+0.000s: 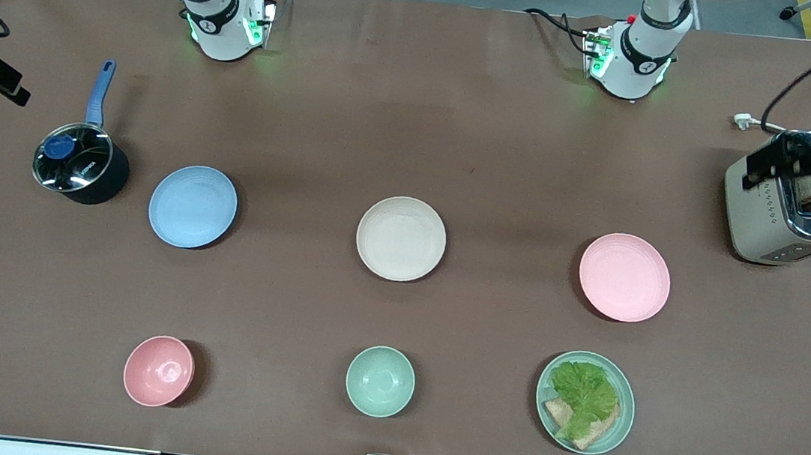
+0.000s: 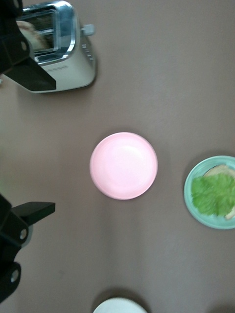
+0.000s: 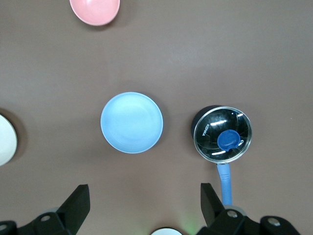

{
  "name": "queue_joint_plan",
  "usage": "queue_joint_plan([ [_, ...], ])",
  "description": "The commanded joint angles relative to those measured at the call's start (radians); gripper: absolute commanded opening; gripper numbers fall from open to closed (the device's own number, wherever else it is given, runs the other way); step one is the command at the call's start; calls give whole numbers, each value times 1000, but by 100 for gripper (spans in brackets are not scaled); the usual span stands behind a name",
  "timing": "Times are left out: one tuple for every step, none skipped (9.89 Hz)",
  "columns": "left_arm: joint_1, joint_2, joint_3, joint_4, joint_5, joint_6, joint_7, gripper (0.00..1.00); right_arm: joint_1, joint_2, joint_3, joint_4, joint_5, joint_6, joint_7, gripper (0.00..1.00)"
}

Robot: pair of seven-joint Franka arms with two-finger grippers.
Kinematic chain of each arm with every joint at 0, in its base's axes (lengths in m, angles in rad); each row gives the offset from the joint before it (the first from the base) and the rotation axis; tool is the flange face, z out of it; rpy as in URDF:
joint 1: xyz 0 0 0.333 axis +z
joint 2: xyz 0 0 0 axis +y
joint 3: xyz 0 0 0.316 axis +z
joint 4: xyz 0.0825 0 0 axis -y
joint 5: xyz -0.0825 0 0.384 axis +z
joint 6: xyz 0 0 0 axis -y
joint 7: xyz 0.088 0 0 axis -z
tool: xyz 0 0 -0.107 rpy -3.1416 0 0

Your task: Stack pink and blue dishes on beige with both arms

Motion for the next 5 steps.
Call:
queue_joint_plan([
  [92, 184, 2, 9, -74, 124, 189, 100, -19, -3, -47, -205, 9, 165, -152, 100],
  [102, 227, 2, -32, -102, 202, 212, 100, -19, 17, -69, -290, 23, 266, -217, 100],
  [103, 258, 2, -89, -102, 290, 235, 100, -21, 58, -86, -342, 44, 359, -260, 100],
  [118, 290, 1, -152, -104, 395, 286, 100, -22, 118, -92, -381, 86, 452, -306, 100],
  [132, 327, -2, -208, -105, 484, 356, 100, -19, 170, -90, -418, 138, 538, -334, 100],
])
